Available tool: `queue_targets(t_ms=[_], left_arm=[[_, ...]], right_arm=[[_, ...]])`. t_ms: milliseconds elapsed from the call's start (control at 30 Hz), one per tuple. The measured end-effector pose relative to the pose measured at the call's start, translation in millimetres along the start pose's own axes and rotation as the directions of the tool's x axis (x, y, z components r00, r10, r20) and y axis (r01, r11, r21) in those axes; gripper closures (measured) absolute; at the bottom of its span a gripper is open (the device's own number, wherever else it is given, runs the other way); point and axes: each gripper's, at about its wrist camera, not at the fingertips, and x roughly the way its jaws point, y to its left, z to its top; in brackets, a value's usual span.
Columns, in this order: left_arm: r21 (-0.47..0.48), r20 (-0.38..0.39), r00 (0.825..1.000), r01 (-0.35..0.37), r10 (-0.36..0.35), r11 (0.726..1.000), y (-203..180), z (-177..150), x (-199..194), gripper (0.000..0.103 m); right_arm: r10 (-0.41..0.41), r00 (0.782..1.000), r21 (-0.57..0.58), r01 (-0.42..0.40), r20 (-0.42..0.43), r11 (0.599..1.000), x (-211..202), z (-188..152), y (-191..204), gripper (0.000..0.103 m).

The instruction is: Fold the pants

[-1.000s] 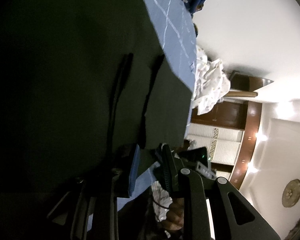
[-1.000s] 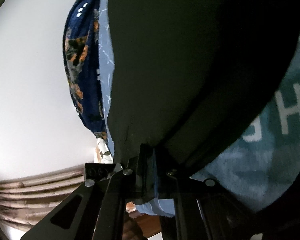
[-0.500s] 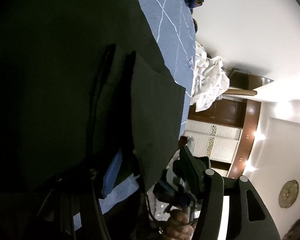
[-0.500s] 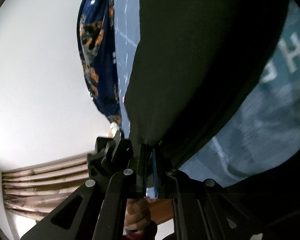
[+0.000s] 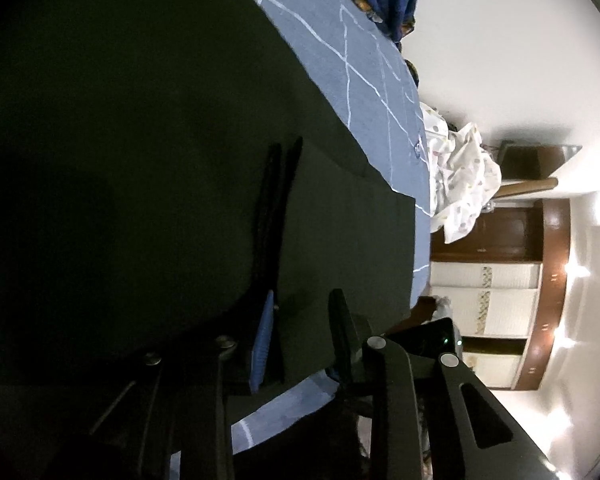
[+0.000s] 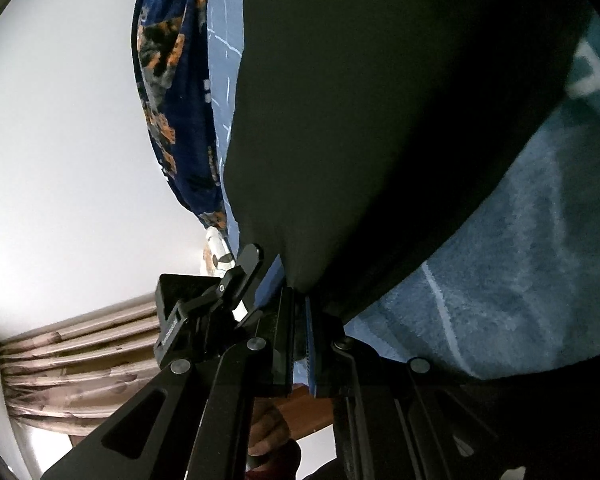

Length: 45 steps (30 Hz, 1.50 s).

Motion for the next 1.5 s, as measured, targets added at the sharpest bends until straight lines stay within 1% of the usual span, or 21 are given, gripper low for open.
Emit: queue_targets(t_ms=[100,200,267,367,433,500,533,567,600,633,667,700,767,933,1000,1100,1200,1267,1333,1433,1500], left_arm=[[0.045,0.042,0.998,-0.058,0.056,0.997,-6.5,-2.1,-6.7,0.076],[0.090,0.115,0.986,-0.134,0.123,0.987,-13.3,-5.7,-20.7,0.076],[0.119,0.158,0.978,-0.155,0.135,0.981,-20.6,-7.4,-27.7,0.076],[0.150,0.157,0.987,-0.050,0.026,0.987,-32.2,-5.7,-27.7,0.076],[0.181,0.109,0.994,-0.028,0.008,0.983,-36.9,-2.3,-12.5,0.076],[0.150,0.079,0.997,-0.019,0.007,0.989,-29.9,1.7,0.4,0.076],[0.119,0.051,0.999,0.011,-0.017,0.993,-21.7,2.8,8.4,0.076],[0.097,0.034,0.999,0.008,-0.011,0.995,-14.7,3.2,14.9,0.076],[0.077,0.034,0.999,0.001,-0.003,0.997,-8.1,3.0,18.8,0.076],[0.053,0.047,0.998,0.035,-0.037,0.998,-1.6,2.3,18.6,0.077],[0.039,0.051,0.997,0.048,-0.050,0.998,1.9,2.1,18.1,0.078],[0.038,0.053,0.997,0.050,-0.052,0.998,4.0,2.1,18.4,0.082],[0.036,0.058,0.997,0.048,-0.050,0.998,5.5,0.6,19.1,0.083],[0.040,0.063,0.998,0.009,-0.011,0.999,6.4,-0.6,20.8,0.096],[0.035,0.063,0.998,0.007,-0.009,0.999,8.5,-0.2,20.6,0.098],[0.056,0.066,0.998,-0.008,0.005,0.998,7.7,-0.8,19.9,0.099],[0.077,0.071,0.997,-0.031,0.025,0.997,4.7,-2.2,18.8,0.099],[0.079,0.075,0.997,-0.036,0.030,0.996,4.2,-2.6,18.3,0.099],[0.080,0.081,0.996,-0.043,0.037,0.996,3.3,-3.7,18.0,0.099],[0.108,0.090,0.994,-0.073,0.064,0.991,-1.2,-6.0,18.3,0.099],[0.112,0.095,0.993,-0.083,0.073,0.990,-3.1,-6.6,19.4,0.099]], right_arm=[[-0.012,1.000,0.007,0.012,-0.011,1.000,5.9,2.4,-2.1,0.098],[-0.009,1.000,0.024,0.009,-0.015,1.000,8.3,3.6,-7.2,0.098],[-0.008,1.000,0.023,0.008,-0.017,1.000,9.2,3.8,-7.9,0.098],[-0.002,1.000,0.026,0.002,-0.019,1.000,10.2,4.2,-9.8,0.098],[-0.002,1.000,0.029,0.002,-0.019,1.000,10.4,4.2,-12.7,0.098],[0.000,1.000,0.025,0.001,-0.022,1.000,12.0,5.3,-13.4,0.098],[-0.003,1.000,0.020,0.004,-0.023,1.000,12.1,5.7,-13.2,0.099],[-0.008,1.000,0.012,0.009,-0.023,1.000,12.1,5.6,-12.3,0.099],[-0.014,1.000,0.001,0.014,-0.025,1.000,12.3,5.9,-10.9,0.099],[-0.018,1.000,-0.005,0.018,-0.026,1.000,12.7,6.3,-9.9,0.099],[-0.021,0.999,-0.010,0.021,-0.028,1.000,13.0,6.8,-9.4,0.099],[-0.022,0.999,-0.010,0.021,-0.032,1.000,13.2,7.3,-9.6,0.099],[-0.016,0.999,-0.004,0.016,-0.039,1.000,13.1,8.6,-10.9,0.099],[-0.013,0.998,0.008,0.013,-0.054,1.000,13.5,11.1,-10.3,0.099],[-0.015,0.998,0.013,0.016,-0.065,1.000,14.6,12.5,-9.0,0.099],[-0.022,0.993,0.013,0.023,-0.112,1.000,10.1,8.5,-7.0,0.093],[-0.051,0.989,-0.072,0.041,-0.141,0.997,-8.6,7.4,7.7,0.091],[-0.059,0.995,-0.167,0.044,-0.084,0.985,-34.2,15.9,26.1,0.091],[-0.074,0.996,-0.301,0.084,0.042,0.950,-73.4,35.3,53.5,0.091],[-0.053,0.978,-0.409,0.134,0.203,0.903,-115.7,67.8,84.3,0.091],[-0.044,0.966,-0.442,0.158,0.256,0.883,-127.0,88.4,95.7,0.091]])
